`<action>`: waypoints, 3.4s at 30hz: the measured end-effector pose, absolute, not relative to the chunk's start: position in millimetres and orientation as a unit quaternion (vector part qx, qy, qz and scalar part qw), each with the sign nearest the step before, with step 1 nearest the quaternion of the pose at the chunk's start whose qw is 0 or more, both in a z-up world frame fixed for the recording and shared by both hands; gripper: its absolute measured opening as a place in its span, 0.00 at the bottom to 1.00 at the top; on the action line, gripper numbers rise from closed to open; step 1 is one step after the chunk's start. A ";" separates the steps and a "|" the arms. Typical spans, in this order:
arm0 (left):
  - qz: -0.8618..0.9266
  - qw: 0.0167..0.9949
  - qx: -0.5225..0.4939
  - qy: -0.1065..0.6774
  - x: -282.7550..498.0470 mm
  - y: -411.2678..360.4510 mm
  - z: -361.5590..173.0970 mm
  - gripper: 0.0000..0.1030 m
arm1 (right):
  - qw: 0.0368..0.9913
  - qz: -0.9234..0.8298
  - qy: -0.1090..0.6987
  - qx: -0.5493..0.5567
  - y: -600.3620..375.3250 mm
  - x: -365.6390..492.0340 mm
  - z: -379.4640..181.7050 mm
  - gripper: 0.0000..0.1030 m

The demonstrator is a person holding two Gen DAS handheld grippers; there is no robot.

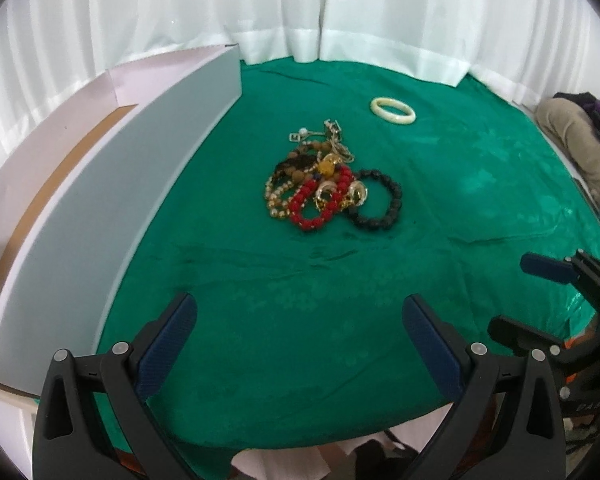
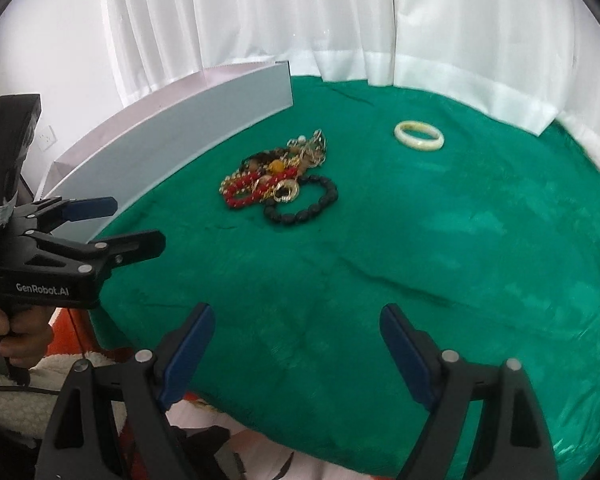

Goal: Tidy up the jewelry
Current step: 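Withdraw both tools from the box back over the jewelry pile, then grasp the silver chain with a pearl from the pile with the left tool, then lift the chain toward the box with left while right grasps the white jade bangle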

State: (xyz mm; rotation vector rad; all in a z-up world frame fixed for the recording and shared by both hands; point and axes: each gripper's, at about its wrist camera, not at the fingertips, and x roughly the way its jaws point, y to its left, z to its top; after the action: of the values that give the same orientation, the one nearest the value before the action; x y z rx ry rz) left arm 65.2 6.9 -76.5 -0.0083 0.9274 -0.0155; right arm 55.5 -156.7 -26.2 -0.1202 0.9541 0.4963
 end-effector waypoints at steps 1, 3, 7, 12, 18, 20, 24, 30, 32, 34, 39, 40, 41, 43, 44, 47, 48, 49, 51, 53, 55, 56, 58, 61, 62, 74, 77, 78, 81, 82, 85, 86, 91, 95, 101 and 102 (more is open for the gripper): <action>-0.008 0.894 -0.002 0.449 65.5 6.1 -77.5 0.99 | 0.856 0.235 0.457 -0.057 -156.5 56.1 -27.7 0.84; -0.009 0.891 0.003 0.454 66.4 3.7 -80.4 0.99 | 0.855 0.229 0.461 -0.063 -157.7 55.9 -29.5 0.84; -0.011 0.885 0.006 0.465 69.2 1.3 -86.1 0.99 | 0.858 0.214 0.463 -0.058 -164.3 58.6 -27.2 0.84; -0.009 0.883 0.004 0.470 72.3 3.7 -86.9 0.99 | 0.860 0.195 0.469 -0.054 -173.4 63.6 -28.9 0.84; -0.054 0.875 -0.020 0.481 105.3 17.8 -69.3 0.99 | 0.862 0.193 0.467 -0.049 -179.6 63.2 -27.5 0.84; -0.076 0.871 -0.040 0.483 119.3 24.0 -61.2 0.99 | 0.863 0.191 0.465 -0.050 -180.9 62.9 -27.8 0.84; -0.116 0.852 -0.078 0.505 161.3 26.4 -50.7 0.99 | 0.862 0.191 0.469 -0.038 -184.6 64.6 -30.1 0.84; -0.142 0.827 -0.050 0.542 242.3 -2.5 -61.8 0.98 | 0.865 0.186 0.465 -0.021 -193.9 67.3 -28.8 0.84; -0.127 0.822 -0.025 0.554 270.7 -13.7 -72.9 0.97 | 0.867 0.183 0.463 -0.012 -198.7 67.6 -26.3 0.84; -0.112 0.813 -0.007 0.571 292.0 -22.3 -85.6 0.87 | 0.869 0.182 0.460 -0.004 -203.3 66.8 -23.6 0.84; -0.077 0.787 0.007 0.612 321.6 -28.8 -120.6 0.63 | 0.876 0.173 0.451 0.006 -215.8 63.6 -17.1 0.84; -0.070 0.787 0.013 0.613 323.6 -29.4 -123.8 0.54 | 0.876 0.171 0.450 0.008 -218.7 63.6 -16.8 0.84; -0.060 0.789 0.023 0.611 324.5 -30.5 -126.2 0.49 | 0.877 0.169 0.450 0.012 -221.9 64.0 -16.9 0.84; -0.056 0.795 0.026 0.603 324.2 -31.0 -124.8 0.15 | 0.877 0.163 0.451 0.017 -226.6 65.4 -18.0 0.84; -0.063 0.794 0.012 0.605 323.9 -29.2 -124.2 0.14 | 0.877 0.160 0.452 0.021 -229.0 65.9 -18.5 0.84; -0.073 0.801 -0.018 0.594 318.3 -22.4 -116.5 0.13 | 0.878 0.156 0.451 0.027 -234.6 67.3 -18.9 0.84; -0.076 0.807 -0.024 0.585 314.3 -19.5 -110.2 0.13 | 0.878 0.155 0.451 0.028 -235.5 67.5 -18.5 0.84; -0.080 0.812 -0.033 0.577 310.2 -16.1 -103.7 0.13 | 0.879 0.154 0.450 0.029 -236.4 67.7 -18.2 0.84; -0.090 0.821 -0.057 0.561 299.3 -6.0 -86.4 0.13 | 0.880 0.154 0.449 0.028 -237.4 67.4 -16.6 0.84; -0.100 0.835 -0.083 0.535 283.6 7.9 -59.8 0.13 | 0.880 0.153 0.448 0.023 -237.3 69.0 -14.6 0.84; -0.108 0.844 -0.099 0.516 275.5 21.4 -35.2 0.13 | 0.881 0.155 0.447 0.019 -235.8 73.0 -12.3 0.84; -0.110 0.848 -0.104 0.507 271.7 23.3 -23.0 0.13 | 0.881 0.158 0.447 0.015 -234.9 77.1 -10.9 0.84; -0.110 0.860 -0.109 0.485 260.2 32.7 2.1 0.13 | 0.880 0.167 0.446 0.008 -229.7 85.8 -8.5 0.84; -0.108 0.873 -0.113 0.461 248.2 41.9 28.9 0.13 | 0.870 0.194 0.452 -0.015 -213.5 110.3 -9.1 0.84; -0.109 0.877 -0.115 0.453 240.6 47.1 38.6 0.13 | 0.867 0.202 0.455 -0.020 -208.5 118.2 -11.3 0.84; -0.083 0.891 -0.137 0.426 176.8 96.4 63.9 0.13 | 0.804 0.297 0.509 -0.072 -128.2 221.7 -27.5 0.37; -0.072 0.892 -0.141 0.424 164.7 108.8 63.5 0.13 | 0.829 0.244 0.499 -0.067 -148.0 258.5 -24.8 0.37; -0.068 0.893 -0.141 0.423 160.3 113.2 62.2 0.13 | 0.839 0.215 0.497 -0.053 -162.5 278.6 -24.4 0.37; -0.066 0.893 -0.144 0.421 151.8 121.6 60.8 0.13 | 0.838 0.178 0.514 -0.046 -184.3 336.2 -28.0 0.39; -0.065 0.893 -0.145 0.420 150.3 123.2 59.7 0.13 | 0.835 0.179 0.519 -0.046 -183.6 349.0 -29.8 0.39; -0.065 0.892 -0.149 0.422 147.5 126.9 58.4 0.13 | 0.816 0.201 0.540 -0.044 -167.6 383.0 -41.6 0.39; -0.065 0.892 -0.150 0.422 146.3 128.6 58.0 0.13 | 0.811 0.202 0.547 -0.051 -159.6 390.5 -47.6 0.39; -0.055 0.892 -0.153 0.422 140.8 140.1 62.0 0.13 | 0.788 0.190 0.574 -0.113 -125.3 409.9 -80.8 0.35; -0.049 0.893 -0.164 0.417 131.4 156.2 70.1 0.13 | 0.795 0.183 0.566 -0.117 -119.5 397.7 -77.1 0.10; 0.002 0.903 -0.171 0.394 109.1 200.9 86.1 0.13 | 0.823 0.256 0.499 -0.090 -92.7 354.3 2.4 0.11; 0.013 0.904 -0.174 0.391 105.7 209.9 87.2 0.13 | 0.825 0.278 0.485 -0.087 -80.5 344.6 20.0 0.11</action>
State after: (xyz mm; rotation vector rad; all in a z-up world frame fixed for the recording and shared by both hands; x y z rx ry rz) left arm 105.7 209.9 87.2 -0.3588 0.8087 0.0260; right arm 344.6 -80.5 20.0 -0.1849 1.0301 0.5912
